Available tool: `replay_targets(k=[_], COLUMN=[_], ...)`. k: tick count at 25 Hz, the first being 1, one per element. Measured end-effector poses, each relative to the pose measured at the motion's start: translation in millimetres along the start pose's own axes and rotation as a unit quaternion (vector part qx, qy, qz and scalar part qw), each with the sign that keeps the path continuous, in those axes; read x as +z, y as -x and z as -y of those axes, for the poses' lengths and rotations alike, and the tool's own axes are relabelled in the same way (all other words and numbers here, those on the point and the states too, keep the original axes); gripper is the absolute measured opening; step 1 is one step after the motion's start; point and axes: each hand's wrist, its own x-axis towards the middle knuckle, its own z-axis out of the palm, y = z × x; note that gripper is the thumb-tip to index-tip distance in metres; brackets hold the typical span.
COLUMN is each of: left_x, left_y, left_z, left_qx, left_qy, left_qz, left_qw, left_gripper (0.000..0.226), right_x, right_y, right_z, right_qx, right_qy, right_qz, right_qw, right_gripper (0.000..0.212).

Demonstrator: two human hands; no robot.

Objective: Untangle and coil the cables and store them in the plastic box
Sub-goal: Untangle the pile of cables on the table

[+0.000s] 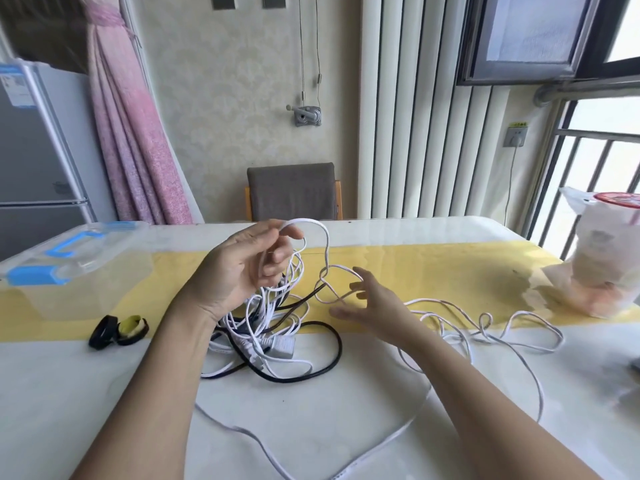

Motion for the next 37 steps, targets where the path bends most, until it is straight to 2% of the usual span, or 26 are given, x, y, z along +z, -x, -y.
replay_targets(k=[3,4,5,6,7,8,9,10,11,13,14,15,17,20,23,27,28,29,30,31,33,35,36,37], left_x=[-5,-10,-17,-23,-29,-35,-40,-40,-37,-26,-18,-9,13,18,11,32,42,53,63,70,72,63,55,47], left_y=[4,4,3,3,2,1,2,3,3,-1,-5,-10,-18,-20,-18,-19,-20,-19,-18,-18,-17,-17,-18,-17], left_z=[-8,-11,-12,-12,-10,-3,4,10,15,20,23,26,37,58,76,89,89,86,83,81,73,59,53,48], left_qx=[0.036,0.041,0.034,0.020,0.006,-0.015,-0.044,-0.072,-0.068,0.032,0.088,0.133,0.177,0.103,0.025,0.068,0.049,-0.007,-0.060,-0.085,-0.080,-0.082,-0.084,-0.072], left_qy=[0.102,0.129,0.126,0.071,-0.053,-0.212,-0.351,-0.454,-0.524,-0.618,-0.653,-0.671,-0.674,-0.659,-0.634,-0.628,-0.583,-0.481,-0.346,-0.217,-0.032,0.078,0.096,0.041], left_qz=[0.000,-0.039,-0.107,-0.198,-0.305,-0.410,-0.477,-0.498,-0.487,-0.432,-0.389,-0.340,-0.220,-0.075,-0.011,0.037,0.051,0.061,0.078,0.084,0.043,-0.028,-0.059,-0.084], left_qw=[0.994,0.990,0.986,0.978,0.951,0.887,0.804,0.736,0.696,0.656,0.643,0.645,0.683,0.741,0.773,0.775,0.809,0.875,0.933,0.969,0.995,0.993,0.990,0.993], left_gripper=[0.013,0.013,0.019,0.027,0.030,0.028,0.022,0.027,0.042,0.067,0.070,0.068,0.058,0.053,0.048,0.075,0.074,0.067,0.057,0.050,0.043,0.035,0.025,0.014], right_x=[4,2,-2,-8,-15,-22,-29,-34,-36,-34,-33,-31,-31,-39,-51,-58,-59,-61,-63,-65,-68,-71,-71,-69], right_y=[-5,-4,-2,2,7,11,15,18,21,24,25,26,27,25,24,27,27,27,27,27,26,26,26,26], right_z=[-4,-3,1,7,14,21,27,32,34,35,35,36,38,38,31,26,26,26,25,25,24,23,23,23], right_qx=[-0.023,-0.029,-0.032,-0.036,-0.044,-0.052,-0.061,-0.074,-0.089,-0.104,-0.104,-0.104,-0.108,-0.128,-0.158,-0.185,-0.187,-0.186,-0.183,-0.180,-0.173,-0.160,-0.146,-0.123], right_qy=[0.077,0.068,0.034,-0.017,-0.077,-0.124,-0.149,-0.149,-0.132,-0.065,-0.035,-0.019,-0.033,-0.136,-0.251,-0.345,-0.350,-0.354,-0.357,-0.361,-0.370,-0.348,-0.318,-0.274], right_qz=[0.001,0.003,0.014,0.024,0.032,0.033,0.030,0.022,0.009,-0.025,-0.036,-0.038,-0.028,-0.012,0.055,0.154,0.162,0.167,0.166,0.158,0.124,0.071,0.044,0.017], right_qw=[0.997,0.997,0.999,0.999,0.996,0.990,0.987,0.986,0.987,0.992,0.993,0.994,0.993,0.982,0.953,0.907,0.903,0.901,0.901,0.901,0.904,0.921,0.936,0.954], right_gripper=[0.023,0.014,0.015,0.018,0.018,0.021,0.029,0.038,0.046,0.053,0.053,0.052,0.050,0.047,0.050,0.044,0.043,0.044,0.045,0.045,0.043,0.041,0.040,0.038])
